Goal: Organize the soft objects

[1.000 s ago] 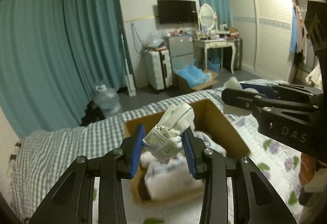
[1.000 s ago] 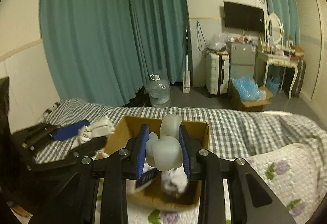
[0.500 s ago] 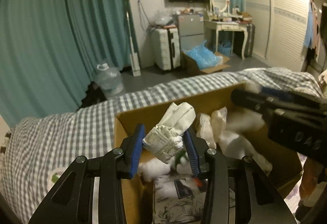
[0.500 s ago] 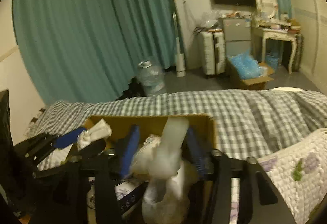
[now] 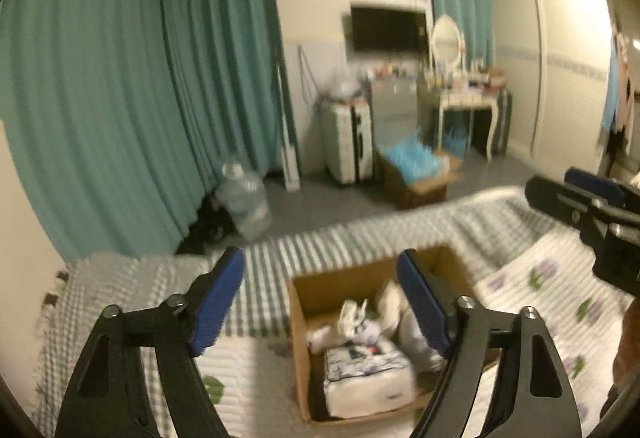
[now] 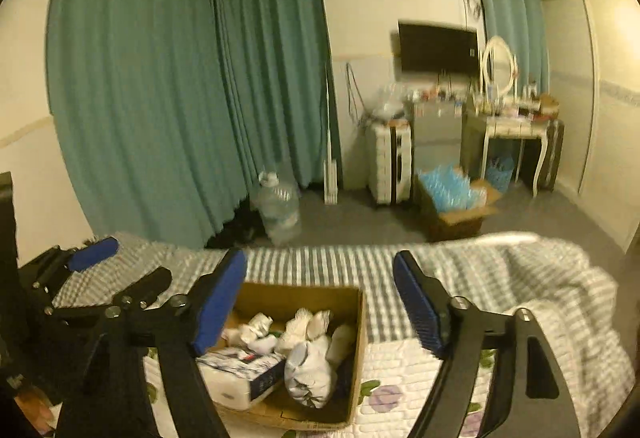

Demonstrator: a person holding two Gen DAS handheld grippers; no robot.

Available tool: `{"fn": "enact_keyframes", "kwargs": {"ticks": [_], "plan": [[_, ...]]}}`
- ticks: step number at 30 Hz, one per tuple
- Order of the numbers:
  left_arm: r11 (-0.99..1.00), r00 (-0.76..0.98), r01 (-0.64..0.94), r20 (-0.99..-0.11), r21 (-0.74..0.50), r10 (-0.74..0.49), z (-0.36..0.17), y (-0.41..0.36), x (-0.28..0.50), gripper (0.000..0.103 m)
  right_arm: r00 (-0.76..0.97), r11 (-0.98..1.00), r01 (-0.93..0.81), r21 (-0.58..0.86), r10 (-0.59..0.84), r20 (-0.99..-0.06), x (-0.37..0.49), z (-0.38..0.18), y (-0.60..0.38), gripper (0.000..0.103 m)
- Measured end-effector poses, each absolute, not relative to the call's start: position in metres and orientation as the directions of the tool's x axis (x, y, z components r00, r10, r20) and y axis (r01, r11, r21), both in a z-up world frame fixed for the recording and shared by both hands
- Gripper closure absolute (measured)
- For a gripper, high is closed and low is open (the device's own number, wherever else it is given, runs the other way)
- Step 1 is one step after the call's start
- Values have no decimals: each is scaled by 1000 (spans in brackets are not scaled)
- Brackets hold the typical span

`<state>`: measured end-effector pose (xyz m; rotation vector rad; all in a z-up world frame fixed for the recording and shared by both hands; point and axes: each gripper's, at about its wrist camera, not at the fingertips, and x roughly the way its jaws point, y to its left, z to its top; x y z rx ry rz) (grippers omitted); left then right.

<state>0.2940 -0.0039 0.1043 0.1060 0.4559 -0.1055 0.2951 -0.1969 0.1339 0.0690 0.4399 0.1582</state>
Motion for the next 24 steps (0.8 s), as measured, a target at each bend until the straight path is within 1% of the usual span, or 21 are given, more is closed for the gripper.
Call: {"fn": "enact_keyframes", "kwargs": {"ticks": [2,3,4,8,9,10,13,16,21,24], "plan": [[991,920,119,-382,58,-88,126,6,273,9,911,987,-134,84,156,-381,273,159,-196,13],[993,936,112,-339,46,-90,142,11,256,9,921,988,-132,76,151,-358,261,171,-196,6],[994,944,104,-320,44,-84,150,14,246,9,931,988,-136,70,152,-331,249,184,-196,1],[998,977,46,-211,38,-37,181,28,194,8,960,992,-128,15,128,-250,201,218,-193,0],[999,981,37,-190,30,-31,185,30,185,4,966,992,-126,-6,121,-230,189,223,-191,0],[999,985,32,-170,21,-28,188,32,177,4,970,991,-135,-18,128,-205,174,227,-188,0],[1000,993,7,-119,7,-6,182,33,152,4,969,983,-183,-9,179,-170,150,224,-191,0],[1000,993,-6,-117,-2,6,157,36,144,4,966,978,-208,4,206,-156,133,204,-192,0],[998,985,-9,-174,-66,-3,104,36,155,4,956,969,-249,2,246,-159,133,152,-191,0],[998,977,-30,-212,-55,18,76,30,169,4,957,972,-233,-23,225,-184,146,110,-190,0]]}}
